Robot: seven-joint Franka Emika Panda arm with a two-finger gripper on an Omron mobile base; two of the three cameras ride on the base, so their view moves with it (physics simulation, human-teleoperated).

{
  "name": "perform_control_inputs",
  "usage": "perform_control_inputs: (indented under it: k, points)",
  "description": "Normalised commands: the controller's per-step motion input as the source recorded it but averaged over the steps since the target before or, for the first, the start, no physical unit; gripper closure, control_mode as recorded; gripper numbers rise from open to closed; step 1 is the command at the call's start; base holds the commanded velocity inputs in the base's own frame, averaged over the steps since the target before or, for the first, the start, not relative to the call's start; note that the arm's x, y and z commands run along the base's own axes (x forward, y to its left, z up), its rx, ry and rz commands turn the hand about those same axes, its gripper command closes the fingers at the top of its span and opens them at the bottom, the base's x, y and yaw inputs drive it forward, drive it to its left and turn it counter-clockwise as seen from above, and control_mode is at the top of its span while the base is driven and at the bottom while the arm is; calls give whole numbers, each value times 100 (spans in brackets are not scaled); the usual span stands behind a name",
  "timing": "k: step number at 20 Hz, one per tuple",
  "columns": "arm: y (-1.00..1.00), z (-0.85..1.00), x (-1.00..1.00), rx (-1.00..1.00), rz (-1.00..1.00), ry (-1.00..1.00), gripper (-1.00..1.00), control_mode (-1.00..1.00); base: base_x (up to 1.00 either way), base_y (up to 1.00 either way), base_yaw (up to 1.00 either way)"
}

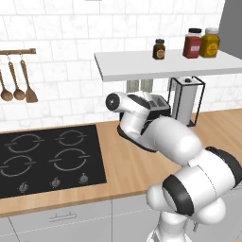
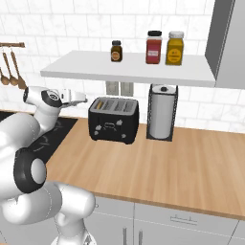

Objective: Start the toaster. Once the lever pops up, take the bread to the plate on the dining counter.

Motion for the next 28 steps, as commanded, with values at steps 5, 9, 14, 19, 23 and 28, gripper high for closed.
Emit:
perform_control_inputs:
  k: [5,9,14,19,23,28]
  points:
    - [0,0,0,0,0,0,-100,-100,0,0,0]
    - [0,0,0,0,0,0,-100,-100,0,0,0]
    - [0,0,0,0,0,0,-100,-100,0,0,0]
    - [0,0,0,0,0,0,-100,-100,0,0,0]
    - [0,0,0,0,0,0,-100,-100,0,0,0]
    - [0,0,0,0,0,0,-100,-100,0,0,0]
